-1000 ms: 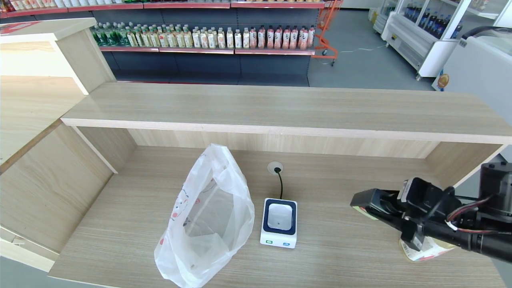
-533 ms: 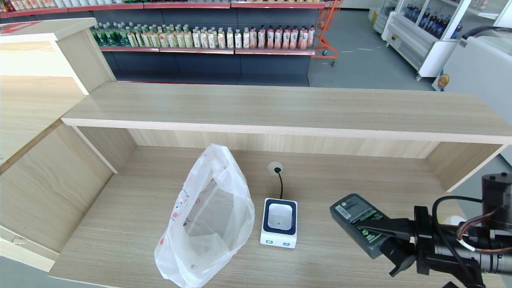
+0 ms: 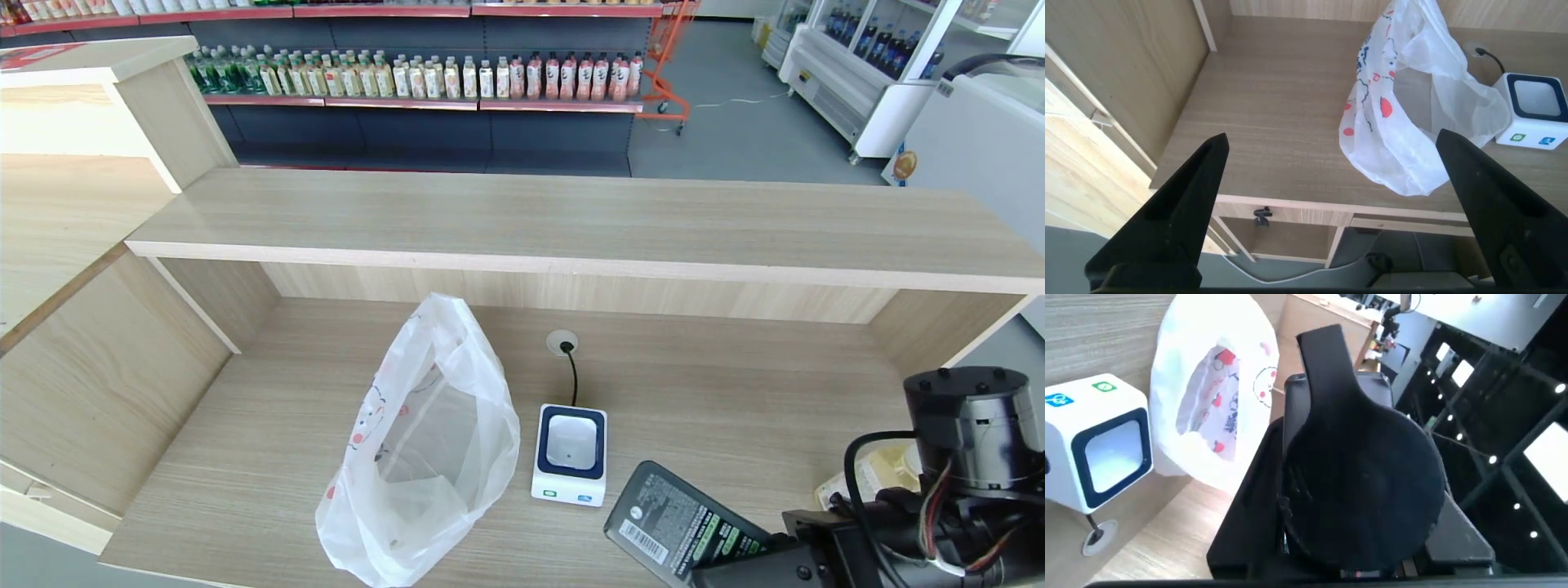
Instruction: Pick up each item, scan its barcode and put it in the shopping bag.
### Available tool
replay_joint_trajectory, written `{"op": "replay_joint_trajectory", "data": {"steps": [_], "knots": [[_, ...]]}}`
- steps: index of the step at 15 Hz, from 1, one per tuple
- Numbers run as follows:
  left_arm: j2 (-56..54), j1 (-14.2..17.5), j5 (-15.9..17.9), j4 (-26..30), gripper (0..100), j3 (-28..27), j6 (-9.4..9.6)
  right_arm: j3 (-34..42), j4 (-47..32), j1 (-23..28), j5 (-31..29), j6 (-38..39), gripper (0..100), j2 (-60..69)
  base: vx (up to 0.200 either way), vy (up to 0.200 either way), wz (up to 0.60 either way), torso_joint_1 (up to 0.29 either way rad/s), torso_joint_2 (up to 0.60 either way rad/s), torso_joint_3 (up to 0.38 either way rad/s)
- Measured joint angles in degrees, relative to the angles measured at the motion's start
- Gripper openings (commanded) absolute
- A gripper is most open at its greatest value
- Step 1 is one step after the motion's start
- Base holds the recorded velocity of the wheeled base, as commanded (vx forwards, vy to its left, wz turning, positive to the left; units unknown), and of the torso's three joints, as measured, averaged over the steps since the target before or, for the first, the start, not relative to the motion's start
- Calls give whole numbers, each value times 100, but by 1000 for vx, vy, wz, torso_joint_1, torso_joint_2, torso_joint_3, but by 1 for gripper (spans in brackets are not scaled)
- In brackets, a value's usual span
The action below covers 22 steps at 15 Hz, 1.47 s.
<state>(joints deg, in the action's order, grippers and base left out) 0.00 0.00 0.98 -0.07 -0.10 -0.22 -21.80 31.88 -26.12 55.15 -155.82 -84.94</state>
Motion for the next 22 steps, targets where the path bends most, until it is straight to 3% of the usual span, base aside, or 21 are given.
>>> {"op": "replay_joint_trajectory", "data": {"steps": [22], "knots": [[0,0,0,0,100,0,-2,-26,-9,-91,510,-176,0,-94,0,0,0,0,0,0]]}}
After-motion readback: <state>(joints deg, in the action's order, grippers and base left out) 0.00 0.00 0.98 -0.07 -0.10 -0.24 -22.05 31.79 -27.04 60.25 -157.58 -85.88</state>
